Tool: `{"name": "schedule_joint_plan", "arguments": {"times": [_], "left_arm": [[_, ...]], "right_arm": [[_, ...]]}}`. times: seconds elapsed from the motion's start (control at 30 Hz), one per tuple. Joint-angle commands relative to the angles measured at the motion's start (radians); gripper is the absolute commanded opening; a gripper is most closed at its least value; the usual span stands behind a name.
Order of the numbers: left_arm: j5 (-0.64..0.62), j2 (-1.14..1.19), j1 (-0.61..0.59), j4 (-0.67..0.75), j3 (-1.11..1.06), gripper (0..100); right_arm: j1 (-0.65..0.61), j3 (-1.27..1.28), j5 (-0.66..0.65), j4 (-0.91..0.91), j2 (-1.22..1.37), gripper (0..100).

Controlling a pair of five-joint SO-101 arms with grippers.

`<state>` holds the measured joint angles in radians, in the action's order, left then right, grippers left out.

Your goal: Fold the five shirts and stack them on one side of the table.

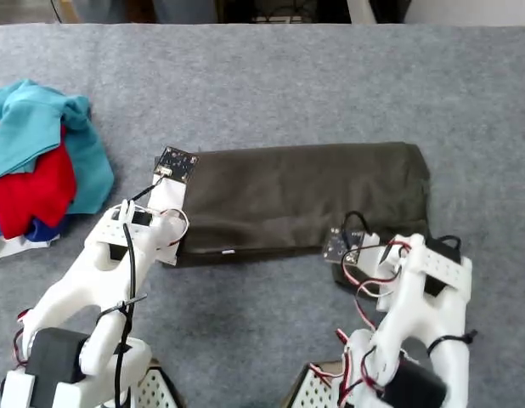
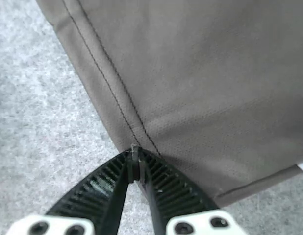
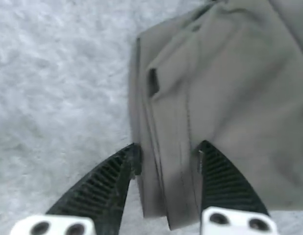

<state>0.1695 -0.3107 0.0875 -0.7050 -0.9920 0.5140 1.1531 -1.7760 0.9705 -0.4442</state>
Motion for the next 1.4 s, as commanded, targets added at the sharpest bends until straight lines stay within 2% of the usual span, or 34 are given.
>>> {"name": "schedule_joint_plan", "arguments": {"times": [0.0, 0.07, 0.27, 0.47, 0.57, 0.83, 1.17, 1.37], "left_arm": [[0.000, -0.014, -0.012, 0.014, 0.008, 3], [0.000, -0.014, -0.012, 0.014, 0.008, 3], [-0.002, -0.014, -0.012, 0.012, 0.008, 3], [-0.002, -0.014, -0.012, 0.012, 0.008, 3], [-0.002, -0.014, -0.012, 0.012, 0.008, 3], [-0.002, -0.014, -0.012, 0.012, 0.008, 3], [-0.002, -0.014, -0.012, 0.012, 0.007, 3], [-0.002, -0.014, -0.012, 0.012, 0.007, 3]], "right_arm": [[-0.011, -0.010, -0.014, -0.078, 0.104, 21.2], [-0.008, -0.027, -0.014, -0.071, 0.111, 20.1], [-0.006, -0.024, -0.014, -0.086, 0.110, 7.0], [0.020, -0.031, -0.011, -0.161, 0.113, 1.8], [0.015, -0.073, 0.000, -0.138, 0.113, 1.5], [-0.112, -0.478, 0.100, 0.161, 0.174, 1.5], [-0.222, -1.029, 0.222, 0.233, 0.628, 1.5], [-0.325, -1.391, 0.256, 0.394, 0.875, 1.5]]}}
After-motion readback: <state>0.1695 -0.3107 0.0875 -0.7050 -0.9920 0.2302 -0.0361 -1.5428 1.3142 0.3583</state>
